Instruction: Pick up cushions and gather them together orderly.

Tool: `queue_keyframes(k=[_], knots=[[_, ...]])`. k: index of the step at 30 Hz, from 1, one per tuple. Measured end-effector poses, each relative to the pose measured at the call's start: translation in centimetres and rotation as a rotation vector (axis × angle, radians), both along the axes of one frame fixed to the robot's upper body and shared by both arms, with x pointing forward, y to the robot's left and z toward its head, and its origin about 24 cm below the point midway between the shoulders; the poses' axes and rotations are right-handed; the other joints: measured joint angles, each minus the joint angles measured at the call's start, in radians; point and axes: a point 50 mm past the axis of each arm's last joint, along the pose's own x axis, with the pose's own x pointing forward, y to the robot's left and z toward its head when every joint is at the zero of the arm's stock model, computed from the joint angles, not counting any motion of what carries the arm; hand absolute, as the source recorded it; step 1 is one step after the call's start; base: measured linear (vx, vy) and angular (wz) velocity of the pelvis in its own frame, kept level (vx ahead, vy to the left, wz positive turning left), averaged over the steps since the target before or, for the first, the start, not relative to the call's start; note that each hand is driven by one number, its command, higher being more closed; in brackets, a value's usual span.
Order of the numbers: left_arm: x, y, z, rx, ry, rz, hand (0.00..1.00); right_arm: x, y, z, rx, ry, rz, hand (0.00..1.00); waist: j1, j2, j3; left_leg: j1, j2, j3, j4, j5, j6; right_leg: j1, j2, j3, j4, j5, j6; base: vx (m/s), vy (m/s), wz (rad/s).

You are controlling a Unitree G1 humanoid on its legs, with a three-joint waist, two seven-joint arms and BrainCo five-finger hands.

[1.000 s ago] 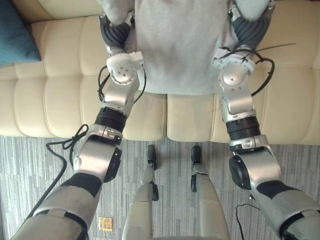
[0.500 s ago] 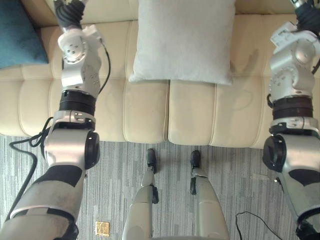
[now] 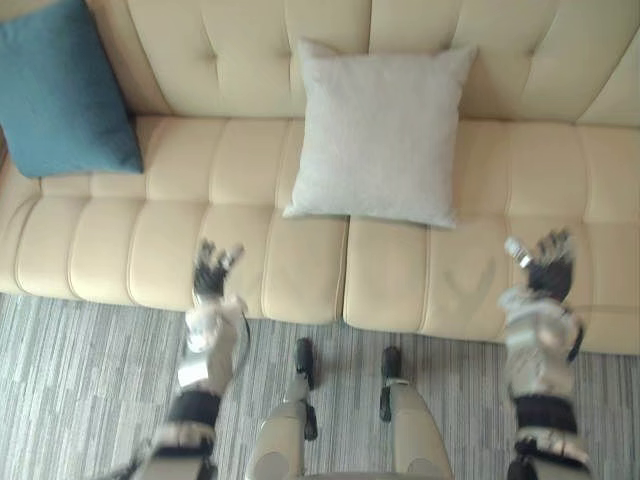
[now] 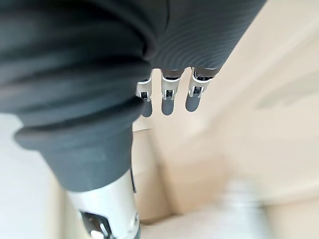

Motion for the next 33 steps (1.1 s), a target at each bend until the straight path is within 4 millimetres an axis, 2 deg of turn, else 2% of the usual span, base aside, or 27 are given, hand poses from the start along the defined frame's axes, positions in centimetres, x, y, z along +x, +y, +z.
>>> queue_keyframes(k=[1, 2, 3, 5, 8, 10, 17, 21, 23, 24, 25, 26, 28, 29, 30, 31, 32, 33], knots=[[-2.0, -0.1, -2.2, 0.033, 0.116, -0.032, 0.00, -2.2, 1.4, -3.1, 0.037, 0.132, 0.035, 0.00, 0.001, -0.009, -0.032, 0.024, 0.005, 0.002, 0.000, -0.009, -0.003, 0.032, 0.005, -0.002, -0.025, 0.000, 0.000, 0.06, -0.011, -0.07], [-2.6, -0.1, -2.8, 0.037, 0.147, -0.036, 0.00, -2.7, 1.8, -3.8, 0.047, 0.164, 0.046, 0.00, 0.001, -0.012, -0.040, 0.032, 0.007, 0.003, 0.000, -0.012, -0.003, 0.042, 0.007, -0.003, -0.031, 0.000, 0.000, 0.06, -0.011, -0.15], [-4.5, -0.1, -4.7, 0.033, 0.245, -0.046, 0.00, -4.3, 2.9, -6.0, 0.097, 0.259, 0.064, 0.00, 0.003, -0.020, -0.061, 0.068, 0.012, 0.014, 0.000, -0.022, -0.001, 0.083, 0.013, 0.002, -0.055, 0.002, 0.002, 0.05, -0.007, -0.24], [-7.4, -0.3, -7.0, 0.028, 0.391, -0.064, 0.00, -6.4, 4.2, -8.3, 0.129, 0.383, 0.102, 0.00, 0.004, -0.028, -0.101, 0.110, 0.019, 0.031, 0.000, -0.041, -0.009, 0.135, 0.022, 0.014, -0.099, 0.013, 0.008, 0.05, -0.004, -0.31], [-10.1, -1.2, -9.1, 0.036, 0.542, -0.132, 0.00, -8.3, 5.0, -10.1, 0.147, 0.495, 0.135, 0.00, 0.007, -0.031, -0.140, 0.166, 0.024, 0.067, 0.000, -0.064, -0.010, 0.196, 0.033, 0.043, -0.149, 0.035, 0.011, 0.05, 0.006, -0.33], [-10.7, -1.4, -9.5, 0.038, 0.576, -0.136, 0.00, -8.6, 5.1, -10.4, 0.134, 0.525, 0.149, 0.00, 0.008, -0.030, -0.141, 0.200, 0.025, 0.083, 0.000, -0.070, -0.011, 0.230, 0.036, 0.056, -0.171, 0.046, 0.013, 0.03, 0.016, -0.31], [-11.3, -1.5, -10.0, 0.094, 0.632, -0.192, 0.00, -9.3, 5.5, -11.2, 0.118, 0.596, 0.184, 0.00, 0.011, -0.043, -0.157, 0.277, 0.020, 0.144, 0.000, -0.087, -0.006, 0.285, 0.049, 0.124, -0.202, 0.079, 0.011, 0.03, 0.012, -0.31], [-10.8, -1.5, -9.9, 0.122, 0.633, -0.221, 0.00, -9.0, 6.1, -11.3, 0.109, 0.608, 0.213, 0.00, 0.023, -0.072, -0.137, 0.301, 0.020, 0.192, 0.028, -0.110, -0.002, 0.291, 0.054, 0.168, -0.189, 0.090, 0.016, -0.01, 0.015, -0.34], [-10.2, -1.3, -9.7, 0.139, 0.621, -0.225, 0.00, -8.8, 6.4, -11.3, 0.109, 0.614, 0.219, 0.00, 0.020, -0.096, -0.112, 0.285, 0.023, 0.210, 0.097, -0.137, 0.009, 0.279, 0.034, 0.137, -0.163, 0.063, 0.030, -0.08, -0.001, -0.07], [-10.0, -1.4, -9.6, 0.140, 0.613, -0.227, 0.00, -8.8, 6.5, -11.4, 0.110, 0.620, 0.216, 0.00, 0.021, -0.103, -0.115, 0.261, 0.035, 0.218, 0.136, -0.149, 0.025, 0.269, 0.009, 0.075, -0.142, 0.031, 0.025, -0.10, -0.013, -0.08], [-9.9, -1.5, -9.6, 0.139, 0.611, -0.228, 0.00, -8.8, 6.6, -11.4, 0.110, 0.626, 0.213, 0.00, 0.022, -0.090, -0.107, 0.236, 0.051, 0.223, 0.162, -0.154, 0.028, 0.231, -0.021, -0.004, -0.015, -0.004, 0.011, -0.08, -0.032, -0.03], [-9.9, -1.4, -9.5, 0.147, 0.614, -0.228, 0.00, -8.9, 6.9, -11.5, 0.116, 0.633, 0.216, 0.00, 0.020, -0.093, -0.109, 0.229, 0.060, 0.214, 0.180, -0.156, 0.029, 0.199, -0.034, -0.026, 0.118, -0.024, 0.011, 0.00, -0.067, 0.11], [-9.9, -0.9, -9.5, 0.157, 0.620, -0.219, 0.00, -9.5, 7.5, -12.0, 0.138, 0.664, 0.222, 0.00, 0.021, -0.109, -0.118, 0.197, 0.074, 0.187, 0.233, -0.155, 0.029, 0.189, -0.084, -0.045, 0.410, -0.070, 0.024, 0.00, -0.162, 0.33], [-9.7, -0.7, -9.4, 0.160, 0.614, -0.214, 0.00, -9.8, 7.6, -12.2, 0.141, 0.680, 0.226, 0.00, 0.022, -0.128, -0.129, 0.181, 0.070, 0.185, 0.258, -0.157, 0.026, 0.186, -0.103, -0.037, 0.430, -0.069, 0.044, -0.08, -0.210, 0.18], [-9.4, -0.6, -9.2, 0.155, 0.603, -0.198, 0.00, -9.8, 7.6, -12.2, 0.142, 0.686, 0.228, 0.00, 0.032, -0.129, -0.130, 0.154, 0.075, 0.173, 0.282, -0.163, 0.022, 0.170, -0.067, -0.045, 0.407, -0.066, 0.062, -0.16, -0.136, -0.16], [-10.0, -1.5, -9.6, 0.115, 0.621, -0.190, 0.00, -9.1, 6.8, -11.9, 0.108, 0.676, 0.229, 0.00, 0.059, -0.069, -0.153, 0.118, 0.081, 0.132, 0.266, -0.171, 0.023, 0.224, -0.008, -0.013, 0.261, -0.073, 0.079, -0.17, -0.030, -0.37], [-10.3, -2.0, -9.7, 0.097, 0.627, -0.190, 0.00, -8.8, 6.3, -11.8, 0.086, 0.674, 0.229, 0.00, 0.064, -0.059, -0.151, 0.132, 0.095, 0.135, 0.242, -0.145, 0.011, 0.243, -0.007, 0.013, 0.283, -0.106, 0.088, -0.18, -0.079, -0.24], [-9.7, -1.7, -9.5, 0.112, 0.609, -0.187, 0.00, -8.5, 6.5, -11.7, 0.083, 0.674, 0.239, 0.00, 0.067, -0.082, -0.135, 0.115, 0.083, 0.133, 0.265, -0.130, 0.008, 0.279, -0.026, 0.033, 0.300, -0.166, 0.075, -0.13, -0.139, -0.04]])
